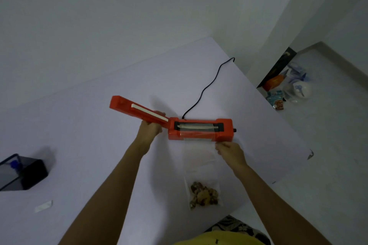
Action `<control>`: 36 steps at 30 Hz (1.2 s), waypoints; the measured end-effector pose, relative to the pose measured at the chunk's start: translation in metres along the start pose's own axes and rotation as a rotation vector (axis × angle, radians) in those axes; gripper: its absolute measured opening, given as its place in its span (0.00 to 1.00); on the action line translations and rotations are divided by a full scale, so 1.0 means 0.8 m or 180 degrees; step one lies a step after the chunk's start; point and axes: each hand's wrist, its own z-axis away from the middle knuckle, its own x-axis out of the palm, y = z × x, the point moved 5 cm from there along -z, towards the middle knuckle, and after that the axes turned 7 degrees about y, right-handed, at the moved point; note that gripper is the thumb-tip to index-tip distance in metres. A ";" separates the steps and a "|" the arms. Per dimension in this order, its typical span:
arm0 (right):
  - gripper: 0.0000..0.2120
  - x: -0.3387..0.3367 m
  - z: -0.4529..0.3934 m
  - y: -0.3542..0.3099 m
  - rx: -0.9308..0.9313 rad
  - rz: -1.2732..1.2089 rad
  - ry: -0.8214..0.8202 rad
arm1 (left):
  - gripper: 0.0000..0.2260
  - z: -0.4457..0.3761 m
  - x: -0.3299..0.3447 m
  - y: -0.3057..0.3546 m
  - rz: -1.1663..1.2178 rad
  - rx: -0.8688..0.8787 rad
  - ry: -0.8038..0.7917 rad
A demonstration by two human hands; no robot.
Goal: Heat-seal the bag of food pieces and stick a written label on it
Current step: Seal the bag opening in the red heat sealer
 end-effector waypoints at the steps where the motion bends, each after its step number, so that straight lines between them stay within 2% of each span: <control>1: 0.14 0.002 -0.001 0.000 0.0012 -0.0044 -0.0045 | 0.25 -0.002 0.001 -0.005 -0.0210 -0.0041 -0.0196; 4: 0.08 0.007 -0.002 -0.003 0.0029 -0.0228 -0.0152 | 0.32 -0.002 0.014 -0.023 -0.0442 -0.0199 -0.1021; 7: 0.04 0.009 0.001 -0.011 -0.0044 -0.0351 -0.0247 | 0.36 -0.008 0.027 -0.033 -0.0432 -0.0160 -0.1319; 14: 0.07 0.014 0.010 -0.032 -0.0225 -0.0549 -0.0257 | 0.35 -0.019 0.036 -0.043 -0.0252 0.0132 -0.1161; 19: 0.08 0.008 0.016 -0.048 -0.0443 -0.0494 -0.0083 | 0.25 -0.023 0.035 -0.042 -0.0658 0.0439 -0.1179; 24: 0.08 0.010 0.036 -0.080 -0.0782 -0.0293 -0.0091 | 0.29 -0.021 0.033 -0.034 -0.0963 0.0597 -0.1135; 36: 0.08 0.014 0.078 -0.120 -0.1348 -0.0305 -0.0270 | 0.28 -0.025 0.032 -0.037 -0.1164 0.0705 -0.0955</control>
